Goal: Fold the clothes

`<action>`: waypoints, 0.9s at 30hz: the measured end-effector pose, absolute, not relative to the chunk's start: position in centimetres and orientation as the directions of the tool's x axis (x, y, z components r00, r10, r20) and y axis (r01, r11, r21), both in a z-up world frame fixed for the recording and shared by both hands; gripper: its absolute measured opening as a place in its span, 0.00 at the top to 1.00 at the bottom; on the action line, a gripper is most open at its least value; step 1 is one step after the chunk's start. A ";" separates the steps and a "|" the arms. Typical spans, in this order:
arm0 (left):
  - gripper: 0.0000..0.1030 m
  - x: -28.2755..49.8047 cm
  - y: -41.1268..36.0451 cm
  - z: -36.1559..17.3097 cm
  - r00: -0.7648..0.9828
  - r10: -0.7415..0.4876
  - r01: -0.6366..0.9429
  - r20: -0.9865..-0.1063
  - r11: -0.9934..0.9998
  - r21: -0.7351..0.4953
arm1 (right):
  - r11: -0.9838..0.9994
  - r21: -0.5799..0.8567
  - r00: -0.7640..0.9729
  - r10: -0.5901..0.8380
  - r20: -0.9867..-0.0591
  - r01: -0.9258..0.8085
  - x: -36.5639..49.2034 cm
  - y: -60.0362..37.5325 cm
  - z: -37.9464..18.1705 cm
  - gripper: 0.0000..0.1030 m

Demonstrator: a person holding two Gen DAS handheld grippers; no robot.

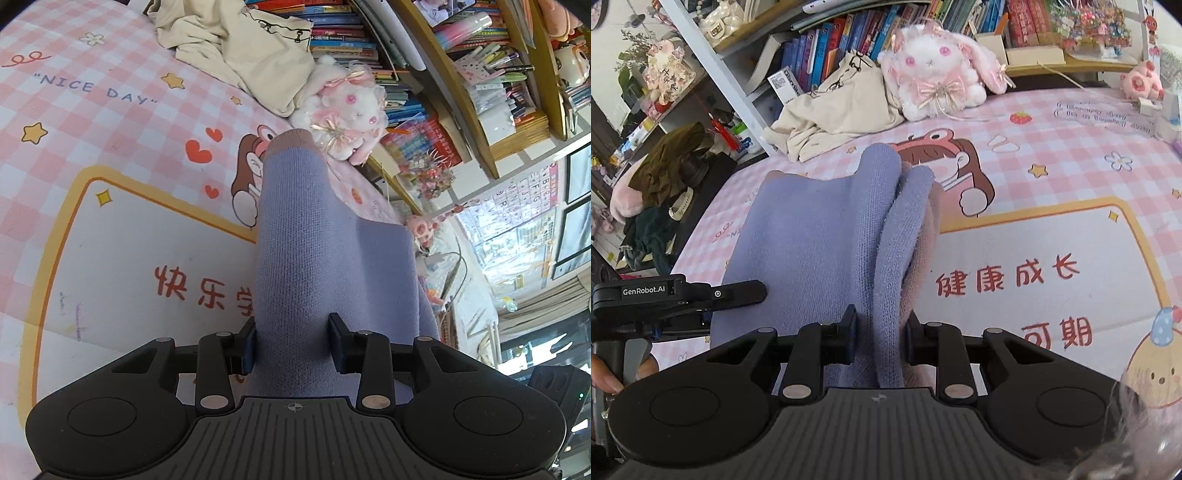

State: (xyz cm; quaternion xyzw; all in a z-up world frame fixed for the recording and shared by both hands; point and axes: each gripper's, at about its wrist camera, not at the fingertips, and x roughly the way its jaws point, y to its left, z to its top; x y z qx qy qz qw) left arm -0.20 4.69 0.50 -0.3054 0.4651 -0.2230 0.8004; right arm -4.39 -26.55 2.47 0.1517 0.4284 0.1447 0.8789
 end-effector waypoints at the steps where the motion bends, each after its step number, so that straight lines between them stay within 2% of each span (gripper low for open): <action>1: 0.64 -0.2 4.6 0.7 0.470 -0.640 0.076 -0.608 0.716 -0.694 | 0.912 0.391 0.593 0.386 -0.707 -0.127 -4.4 -26.6 2.6 0.78; 15: 0.64 0.2 0.8 2.7 0.522 -0.606 0.052 -0.600 0.725 -0.687 | 0.889 0.413 0.587 0.445 -0.676 -0.197 -2.1 -30.9 3.7 0.78; 27: 0.64 -0.4 -4.4 3.6 0.515 -0.570 0.015 -0.640 0.753 -0.658 | 0.863 0.452 0.559 0.496 -0.665 -0.227 -1.6 -36.6 3.4 0.78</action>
